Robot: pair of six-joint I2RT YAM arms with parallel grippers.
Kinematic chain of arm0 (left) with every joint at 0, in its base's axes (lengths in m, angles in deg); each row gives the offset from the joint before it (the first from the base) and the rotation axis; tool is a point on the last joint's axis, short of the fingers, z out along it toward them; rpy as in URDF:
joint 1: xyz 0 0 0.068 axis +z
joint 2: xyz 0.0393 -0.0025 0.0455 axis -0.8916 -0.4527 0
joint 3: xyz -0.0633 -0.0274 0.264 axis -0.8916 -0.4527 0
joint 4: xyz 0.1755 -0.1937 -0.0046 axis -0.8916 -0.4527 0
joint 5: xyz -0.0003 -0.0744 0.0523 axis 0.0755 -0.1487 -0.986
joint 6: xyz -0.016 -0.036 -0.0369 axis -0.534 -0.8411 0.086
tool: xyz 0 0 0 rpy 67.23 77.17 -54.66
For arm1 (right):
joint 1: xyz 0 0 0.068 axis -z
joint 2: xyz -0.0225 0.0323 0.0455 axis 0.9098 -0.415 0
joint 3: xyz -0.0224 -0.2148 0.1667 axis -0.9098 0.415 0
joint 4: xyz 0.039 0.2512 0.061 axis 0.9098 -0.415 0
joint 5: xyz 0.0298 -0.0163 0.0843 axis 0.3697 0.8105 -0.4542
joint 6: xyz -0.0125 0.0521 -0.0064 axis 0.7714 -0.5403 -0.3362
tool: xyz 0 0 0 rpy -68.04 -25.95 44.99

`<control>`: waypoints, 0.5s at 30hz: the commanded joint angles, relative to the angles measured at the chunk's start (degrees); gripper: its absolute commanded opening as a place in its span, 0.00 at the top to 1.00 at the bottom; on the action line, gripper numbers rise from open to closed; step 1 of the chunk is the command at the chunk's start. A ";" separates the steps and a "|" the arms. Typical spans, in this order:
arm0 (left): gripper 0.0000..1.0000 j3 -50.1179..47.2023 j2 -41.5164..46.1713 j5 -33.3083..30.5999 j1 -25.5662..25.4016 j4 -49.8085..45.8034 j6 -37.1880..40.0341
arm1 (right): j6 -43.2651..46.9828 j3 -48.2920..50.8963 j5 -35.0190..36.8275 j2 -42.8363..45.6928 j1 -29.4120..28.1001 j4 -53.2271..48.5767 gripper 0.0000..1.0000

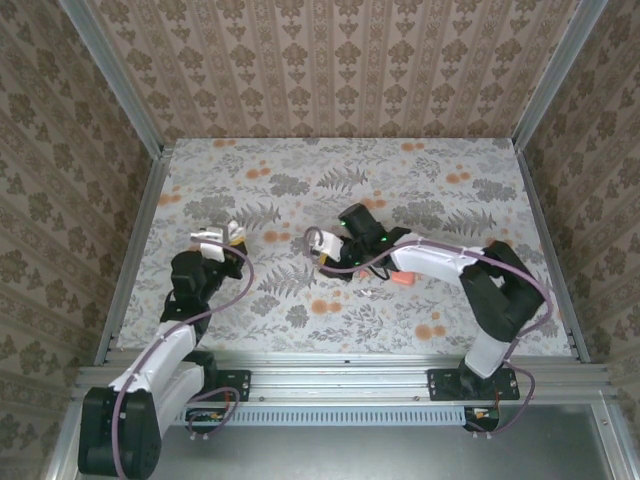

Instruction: Insert wireless bluetooth earbuds into charging case

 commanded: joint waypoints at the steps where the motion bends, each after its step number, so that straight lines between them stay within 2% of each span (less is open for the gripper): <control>1: 0.86 -0.69 -3.19 4.58 -2.59 10.24 -1.31 | -9.96 4.91 -5.90 6.14 2.06 16.09 0.85; 6: 0.87 0.75 -11.31 7.77 -9.67 21.08 1.43 | -16.91 11.17 -5.57 13.02 3.41 30.14 0.84; 11: 0.87 2.89 -22.49 11.19 -14.89 35.99 1.40 | -19.52 13.65 -4.86 17.28 3.35 36.04 0.84; 14: 0.88 4.70 -29.80 13.97 -15.78 45.57 -1.02 | -20.34 15.59 -4.01 20.54 3.43 40.01 0.84; 15: 0.88 6.18 -31.09 14.82 -18.00 45.13 -0.84 | -20.60 16.25 -3.69 21.25 3.40 41.20 0.84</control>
